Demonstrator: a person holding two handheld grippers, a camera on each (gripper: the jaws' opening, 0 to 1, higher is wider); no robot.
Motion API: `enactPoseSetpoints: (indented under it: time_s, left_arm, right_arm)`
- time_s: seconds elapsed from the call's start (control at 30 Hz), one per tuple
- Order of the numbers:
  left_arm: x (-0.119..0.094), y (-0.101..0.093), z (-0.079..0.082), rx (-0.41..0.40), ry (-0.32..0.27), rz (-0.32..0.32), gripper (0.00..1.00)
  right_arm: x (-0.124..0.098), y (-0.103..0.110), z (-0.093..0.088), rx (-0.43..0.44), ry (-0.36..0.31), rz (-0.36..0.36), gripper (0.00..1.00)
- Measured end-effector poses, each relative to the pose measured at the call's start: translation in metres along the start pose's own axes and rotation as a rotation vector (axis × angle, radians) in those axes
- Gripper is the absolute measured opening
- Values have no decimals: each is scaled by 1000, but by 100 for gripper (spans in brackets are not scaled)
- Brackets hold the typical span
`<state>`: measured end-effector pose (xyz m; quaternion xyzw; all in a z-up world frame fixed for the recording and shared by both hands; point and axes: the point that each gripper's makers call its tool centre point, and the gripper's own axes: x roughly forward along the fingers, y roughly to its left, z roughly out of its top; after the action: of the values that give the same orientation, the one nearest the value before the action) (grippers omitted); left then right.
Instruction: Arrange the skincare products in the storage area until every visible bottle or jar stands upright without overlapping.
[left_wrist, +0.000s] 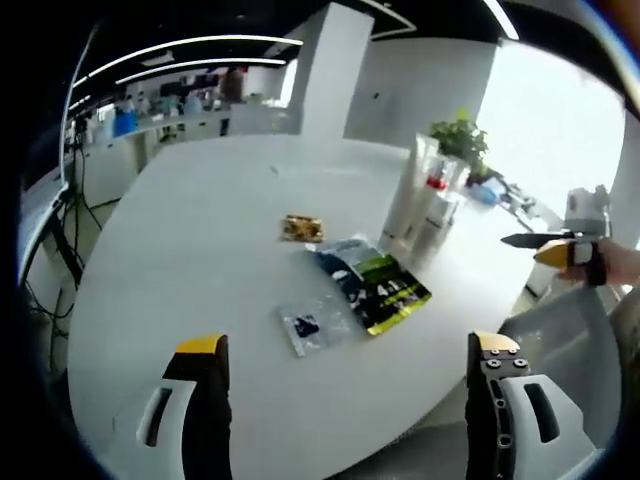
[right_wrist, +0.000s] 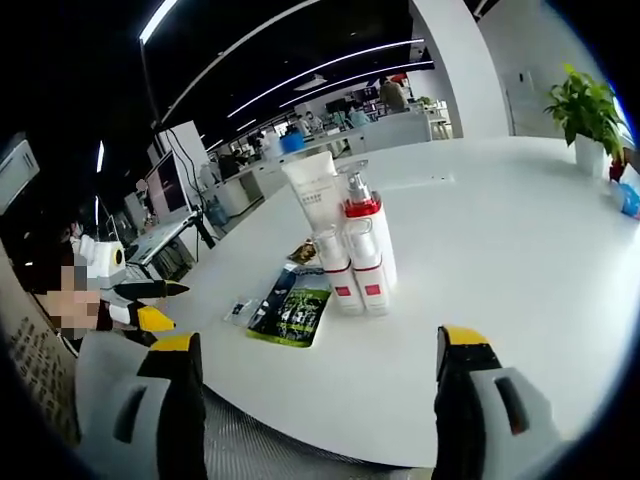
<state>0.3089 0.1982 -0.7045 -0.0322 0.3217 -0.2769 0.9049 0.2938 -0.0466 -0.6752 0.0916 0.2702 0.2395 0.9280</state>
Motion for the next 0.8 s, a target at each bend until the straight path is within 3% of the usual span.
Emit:
enactPoseSetpoints:
  time_s: [0.47, 0.8]
  left_arm:
    - [6, 1, -2, 46, 51, -21, 97]
    - [24, 14, 28, 150, 86, -60, 97]
  right_arm:
    - [-1, 0, 1, 7, -9, 1, 99]
    - [-3, -6, 5, 25, -33, -21, 100]
